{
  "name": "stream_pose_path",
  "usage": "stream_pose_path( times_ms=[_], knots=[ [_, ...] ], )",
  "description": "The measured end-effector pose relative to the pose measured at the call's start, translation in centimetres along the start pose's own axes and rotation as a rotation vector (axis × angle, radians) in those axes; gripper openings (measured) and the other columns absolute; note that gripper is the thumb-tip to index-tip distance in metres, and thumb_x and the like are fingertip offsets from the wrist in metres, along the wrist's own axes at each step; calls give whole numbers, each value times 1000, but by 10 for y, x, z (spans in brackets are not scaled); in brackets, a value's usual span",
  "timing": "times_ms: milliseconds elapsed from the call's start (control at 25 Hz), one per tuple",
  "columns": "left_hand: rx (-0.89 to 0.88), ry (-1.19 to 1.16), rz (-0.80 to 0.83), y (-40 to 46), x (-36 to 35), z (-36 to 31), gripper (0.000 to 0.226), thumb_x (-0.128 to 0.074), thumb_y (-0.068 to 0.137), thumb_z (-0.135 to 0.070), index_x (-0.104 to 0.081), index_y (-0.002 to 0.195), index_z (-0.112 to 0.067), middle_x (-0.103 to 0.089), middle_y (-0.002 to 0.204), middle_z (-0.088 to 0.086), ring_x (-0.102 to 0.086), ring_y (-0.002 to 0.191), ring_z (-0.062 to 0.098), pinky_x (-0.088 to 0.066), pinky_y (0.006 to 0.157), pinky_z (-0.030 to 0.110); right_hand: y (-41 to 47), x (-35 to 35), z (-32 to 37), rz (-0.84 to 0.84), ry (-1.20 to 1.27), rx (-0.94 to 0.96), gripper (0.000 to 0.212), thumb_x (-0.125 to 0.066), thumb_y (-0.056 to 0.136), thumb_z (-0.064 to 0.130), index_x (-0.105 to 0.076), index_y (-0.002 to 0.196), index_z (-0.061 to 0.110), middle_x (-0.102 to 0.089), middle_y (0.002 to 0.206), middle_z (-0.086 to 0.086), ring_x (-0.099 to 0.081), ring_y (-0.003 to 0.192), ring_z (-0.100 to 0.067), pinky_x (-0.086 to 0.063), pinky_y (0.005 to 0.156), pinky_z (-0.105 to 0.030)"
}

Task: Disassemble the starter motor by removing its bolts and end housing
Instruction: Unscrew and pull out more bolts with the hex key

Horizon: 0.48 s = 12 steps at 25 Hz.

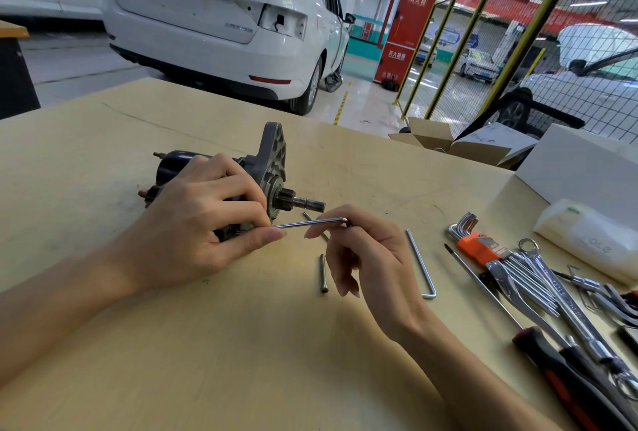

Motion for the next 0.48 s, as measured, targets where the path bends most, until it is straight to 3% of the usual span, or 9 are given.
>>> stream_pose_path(
  times_ms=[240,360,480],
  knots=[
    [9,-17,14,-1,-2,1,33,-59,92,-46,-75,74,-23,-64,86,-13,-53,88,16,-41,78,41,0,6,-4,-74,-54,-18,28,-41,101,9,-68,95,14,-48,48,-10,-40,39,-16,-35,42,-17],
    [12,-17,12,-1,-1,2,32,-59,91,-46,-75,74,-24,-64,86,-13,-53,88,16,-40,79,40,1,5,-5,-71,-32,-23,30,-42,102,17,-68,92,9,-47,48,-11,-40,39,-18,-35,40,-18],
    [14,-20,15,0,-1,2,32,-60,90,-46,-75,74,-23,-64,86,-13,-53,88,16,-41,78,42,1,1,-6,-28,10,-38,45,-37,97,32,-69,80,5,-47,47,-10,-40,40,-19,-34,40,-21]
  ],
)
Point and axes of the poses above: each hand's wrist, its own y-axis towards the middle knuckle, its own x-axis out of the back of the hand, z = x × y, the point moved 8 cm from there along y, towards the middle knuckle
